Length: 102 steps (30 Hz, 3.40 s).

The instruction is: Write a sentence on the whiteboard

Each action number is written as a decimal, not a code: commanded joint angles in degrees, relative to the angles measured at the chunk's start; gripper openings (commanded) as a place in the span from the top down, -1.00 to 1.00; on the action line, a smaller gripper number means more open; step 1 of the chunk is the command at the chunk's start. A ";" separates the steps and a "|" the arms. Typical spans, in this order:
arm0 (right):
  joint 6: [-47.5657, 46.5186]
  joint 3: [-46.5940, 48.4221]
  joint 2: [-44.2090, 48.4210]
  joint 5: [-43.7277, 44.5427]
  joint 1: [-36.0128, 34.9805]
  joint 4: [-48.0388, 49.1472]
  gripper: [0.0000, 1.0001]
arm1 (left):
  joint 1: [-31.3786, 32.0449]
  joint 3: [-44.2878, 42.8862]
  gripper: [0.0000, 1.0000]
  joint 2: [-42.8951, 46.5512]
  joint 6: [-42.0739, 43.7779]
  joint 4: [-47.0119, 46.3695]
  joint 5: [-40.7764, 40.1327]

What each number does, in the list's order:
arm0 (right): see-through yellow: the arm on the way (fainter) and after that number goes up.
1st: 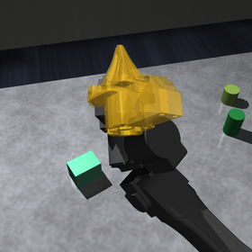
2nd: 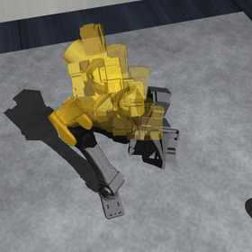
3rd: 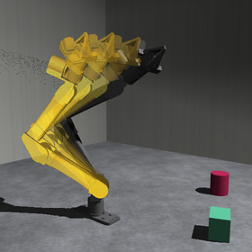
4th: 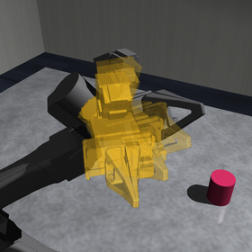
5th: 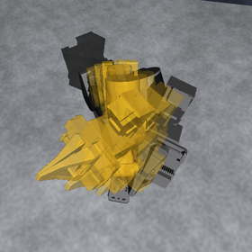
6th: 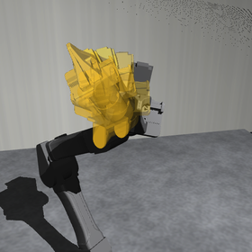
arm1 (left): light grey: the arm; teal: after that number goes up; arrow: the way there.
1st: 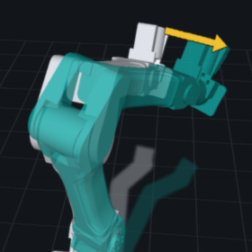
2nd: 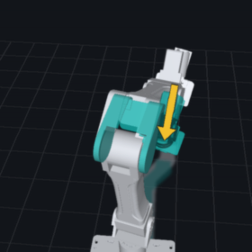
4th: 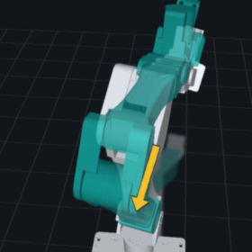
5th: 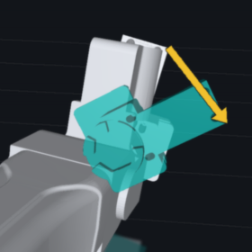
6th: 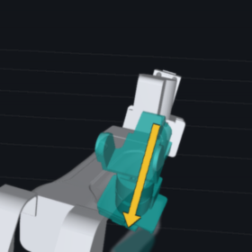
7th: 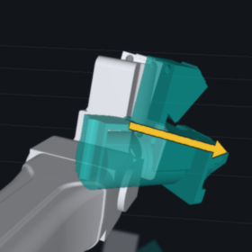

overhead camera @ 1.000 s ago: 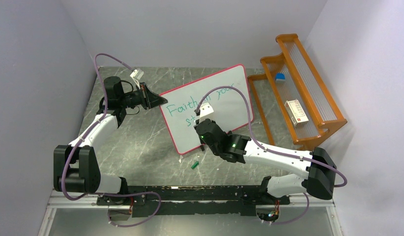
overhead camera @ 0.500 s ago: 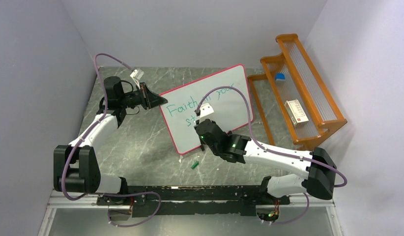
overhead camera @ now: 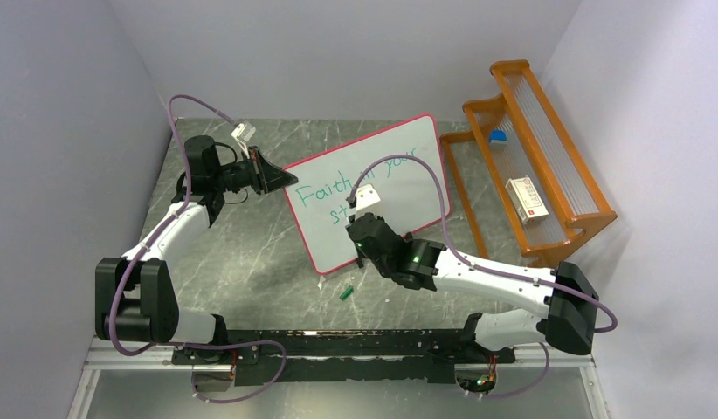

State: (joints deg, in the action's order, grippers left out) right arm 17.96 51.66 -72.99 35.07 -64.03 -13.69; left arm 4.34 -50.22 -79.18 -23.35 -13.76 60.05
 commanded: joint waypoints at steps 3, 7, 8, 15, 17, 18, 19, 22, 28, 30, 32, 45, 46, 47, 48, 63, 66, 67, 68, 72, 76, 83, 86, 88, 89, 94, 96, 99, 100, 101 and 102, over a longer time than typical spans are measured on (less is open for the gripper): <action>0.80 -1.47 0.30 1.35 0.18 -1.62 1.00 | 1.11 0.47 0.90 -1.68 3.97 5.01 -3.23; 1.25 -1.62 0.46 2.56 0.22 -1.29 1.00 | 1.11 0.47 0.90 -1.68 4.02 5.04 -3.16; 1.20 -1.79 0.63 2.67 0.22 -0.93 1.00 | 1.11 0.47 0.90 -1.68 4.02 5.04 -3.19; 1.27 -2.15 1.13 4.09 0.20 0.94 1.00 | 1.11 0.47 0.90 -1.68 3.97 5.03 -3.12; 1.26 -2.45 1.47 4.21 0.22 1.50 1.00 | 1.12 0.49 0.90 -1.64 3.97 5.05 -3.17; 1.27 -2.58 1.71 4.22 0.20 1.86 1.00 | 1.11 0.48 0.90 -1.74 4.01 5.03 -3.14; 1.34 -2.75 2.05 4.28 0.24 2.05 1.00 | 1.11 0.47 0.90 -1.77 3.96 5.00 -3.12; 1.12 -3.17 3.05 3.89 0.22 2.88 1.00 | 1.11 0.47 0.90 -1.77 3.94 5.04 -3.12; 0.61 -3.40 5.13 3.19 0.26 3.08 1.00 | 1.11 0.41 0.90 -1.84 3.99 5.07 -3.17; 0.44 -3.49 5.57 3.43 0.24 3.20 1.00 | 1.11 0.47 0.90 -1.86 4.02 5.05 -3.14; 0.16 -3.37 5.75 3.71 0.31 3.42 1.00 | 1.11 0.47 0.90 -1.86 4.02 4.99 -3.03; -2.77 -1.50 4.29 4.40 1.41 6.69 1.00 | 1.11 0.47 0.90 -1.77 4.02 5.06 -3.05; -2.87 -1.33 4.08 4.33 1.42 6.74 1.00 | 1.11 0.47 0.90 -1.77 4.02 5.02 -3.02; -2.94 -1.03 3.82 4.22 1.49 6.63 1.00 | 1.11 0.49 0.90 -1.77 4.00 5.05 -3.01; -3.03 -0.93 3.56 4.08 1.58 6.58 1.00 | 1.11 0.41 0.90 -1.69 3.97 5.09 -3.13; -2.99 -1.28 2.83 1.97 2.33 7.45 1.00 | 1.11 0.42 0.90 -1.92 4.00 5.10 -3.08; -3.10 -1.05 2.59 1.67 2.33 7.59 1.00 | 1.11 0.45 0.90 -1.95 3.89 5.06 -3.04; -3.16 -0.97 2.47 1.59 2.33 7.70 1.00 | 1.11 0.47 0.90 -1.92 4.00 5.06 -3.01; -3.26 -0.94 2.33 1.44 2.41 7.67 1.00 | 1.11 0.39 0.90 -1.94 4.02 5.06 -3.01; -3.02 -0.69 1.57 1.59 2.42 7.16 1.00 | 1.10 0.51 0.90 -1.86 3.91 4.99 -3.00; -2.77 -0.90 1.14 1.91 2.65 6.89 1.00 | 1.11 0.47 0.90 -1.77 3.84 4.90 -3.01; -2.12 -1.68 1.15 2.10 2.92 5.08 1.00 | 1.11 0.48 0.90 -1.85 3.93 5.05 -3.06; -1.34 -1.97 1.51 1.92 2.95 4.09 1.00 | 1.11 0.47 0.90 -1.84 3.84 4.92 -3.07; -0.88 -2.24 1.70 1.85 2.94 3.42 1.00 | 1.11 0.47 0.90 -1.84 3.93 4.95 -3.02; -0.68 -2.33 1.79 1.80 2.95 3.08 1.00 | 1.13 0.47 0.90 -1.86 3.85 4.90 -2.96; 0.32 -3.13 2.06 1.33 2.94 1.78 1.00 | 1.11 0.47 0.90 -1.81 3.91 4.97 -3.14; 0.59 -3.44 2.22 1.19 2.95 1.50 1.00 | 1.11 0.39 0.90 -1.83 4.01 5.09 -3.12; 0.91 -3.73 2.47 1.02 2.90 0.94 1.00 | 1.11 0.47 0.90 -1.81 3.92 5.02 -3.01; 1.08 -3.83 2.57 0.91 2.87 0.81 1.00 | 1.11 0.47 0.90 -1.74 4.01 5.13 -3.05; 1.11 -3.84 2.63 0.76 2.85 0.66 1.00 | 1.11 0.47 0.90 -1.77 4.02 5.14 -3.15; 1.20 -3.87 2.72 0.62 2.86 0.54 1.00 | 1.11 0.47 0.90 -1.77 3.96 5.01 -3.03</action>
State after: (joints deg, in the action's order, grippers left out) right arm 17.85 49.01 -70.74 36.36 -61.82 -11.20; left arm 4.34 -50.24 -79.24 -23.35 -13.78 60.10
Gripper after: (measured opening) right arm 0.120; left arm 0.085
